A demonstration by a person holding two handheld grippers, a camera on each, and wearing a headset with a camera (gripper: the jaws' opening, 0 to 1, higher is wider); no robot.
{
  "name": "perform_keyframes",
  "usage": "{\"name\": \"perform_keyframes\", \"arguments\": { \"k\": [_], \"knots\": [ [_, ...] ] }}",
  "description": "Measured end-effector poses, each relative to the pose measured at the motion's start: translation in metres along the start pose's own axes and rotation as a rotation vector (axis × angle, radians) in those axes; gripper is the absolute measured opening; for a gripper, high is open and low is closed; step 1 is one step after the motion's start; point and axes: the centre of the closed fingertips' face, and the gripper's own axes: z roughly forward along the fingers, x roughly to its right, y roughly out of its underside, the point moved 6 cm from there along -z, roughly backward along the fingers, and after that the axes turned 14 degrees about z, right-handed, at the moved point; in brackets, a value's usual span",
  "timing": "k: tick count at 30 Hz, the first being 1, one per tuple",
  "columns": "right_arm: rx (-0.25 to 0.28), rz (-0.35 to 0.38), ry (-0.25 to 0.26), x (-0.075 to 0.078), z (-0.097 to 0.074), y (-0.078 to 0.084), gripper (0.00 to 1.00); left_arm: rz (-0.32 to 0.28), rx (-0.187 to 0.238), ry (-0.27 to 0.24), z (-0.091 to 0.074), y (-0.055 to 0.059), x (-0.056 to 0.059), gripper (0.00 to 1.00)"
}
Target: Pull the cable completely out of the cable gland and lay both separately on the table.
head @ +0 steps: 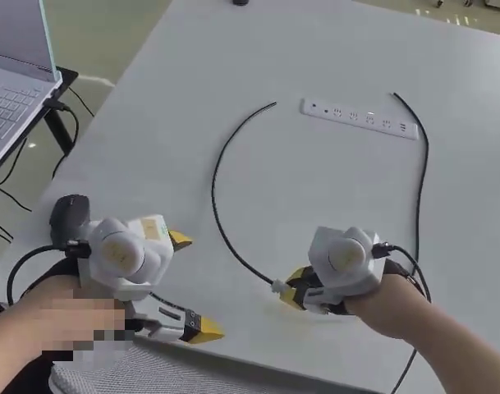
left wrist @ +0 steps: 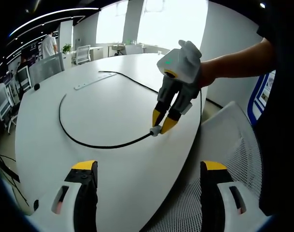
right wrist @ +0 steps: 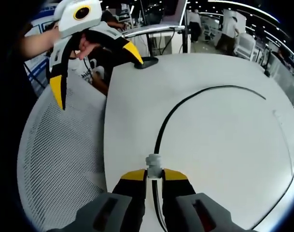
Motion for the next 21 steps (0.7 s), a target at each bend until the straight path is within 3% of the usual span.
{"name": "perform_keyframes", "arguments": {
  "k": [21],
  "knots": [
    [0.044,-0.067,0.007,-0.022,-0.045,-0.011,0.05,0.080,0.072,0.081,0.037,-0.045,0.015,0.81]
  ]
}}
